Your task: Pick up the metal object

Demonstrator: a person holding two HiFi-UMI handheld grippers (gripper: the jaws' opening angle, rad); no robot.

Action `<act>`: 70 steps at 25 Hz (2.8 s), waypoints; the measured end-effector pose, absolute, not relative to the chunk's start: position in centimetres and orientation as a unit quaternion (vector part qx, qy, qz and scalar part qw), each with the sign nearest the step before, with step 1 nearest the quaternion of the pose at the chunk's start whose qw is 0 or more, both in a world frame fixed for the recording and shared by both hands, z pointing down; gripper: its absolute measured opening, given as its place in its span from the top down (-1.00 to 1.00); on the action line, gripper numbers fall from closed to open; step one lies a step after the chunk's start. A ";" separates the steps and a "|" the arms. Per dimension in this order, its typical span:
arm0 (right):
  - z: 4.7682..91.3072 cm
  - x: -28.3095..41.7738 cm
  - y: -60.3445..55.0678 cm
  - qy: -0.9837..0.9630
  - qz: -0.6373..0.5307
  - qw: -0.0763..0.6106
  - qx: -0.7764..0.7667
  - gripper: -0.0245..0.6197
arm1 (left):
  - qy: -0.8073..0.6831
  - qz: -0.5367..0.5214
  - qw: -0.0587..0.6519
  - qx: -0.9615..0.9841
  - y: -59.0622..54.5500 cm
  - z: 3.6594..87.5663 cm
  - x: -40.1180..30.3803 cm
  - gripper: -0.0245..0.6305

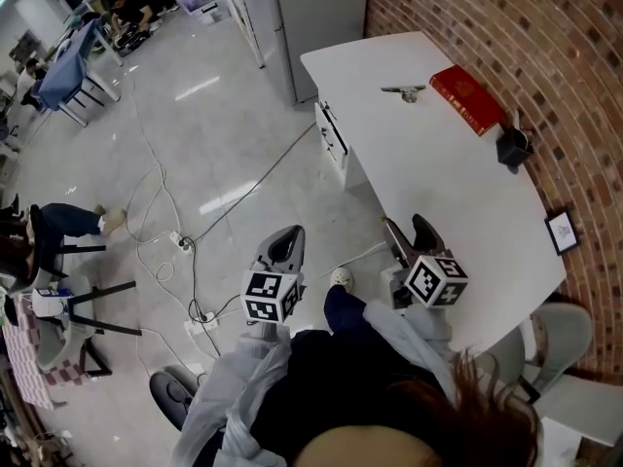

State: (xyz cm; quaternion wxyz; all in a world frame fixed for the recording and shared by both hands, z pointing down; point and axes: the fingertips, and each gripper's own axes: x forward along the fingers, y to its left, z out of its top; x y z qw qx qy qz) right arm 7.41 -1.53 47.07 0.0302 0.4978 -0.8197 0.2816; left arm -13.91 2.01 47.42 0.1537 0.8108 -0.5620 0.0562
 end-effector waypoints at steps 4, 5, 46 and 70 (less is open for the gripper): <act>47.6 7.1 -4.8 -0.821 0.287 0.033 0.492 -0.16 | -0.568 0.054 0.152 0.807 -1.2 47.3 -14.5 0.85; 47.6 7.1 -5.7 -0.821 0.287 0.034 0.492 -0.16 | -0.570 0.053 0.151 0.805 -2.0 47.2 -14.7 0.85; 51.7 7.1 -26.4 -0.766 0.353 0.002 0.537 -0.15 | -0.491 0.087 0.169 0.850 -26.2 50.0 -13.0 0.85; 53.2 9.9 -39.9 -0.628 0.433 -0.125 0.635 -0.03 | -0.349 0.125 0.199 0.907 -45.8 51.8 -10.7 0.85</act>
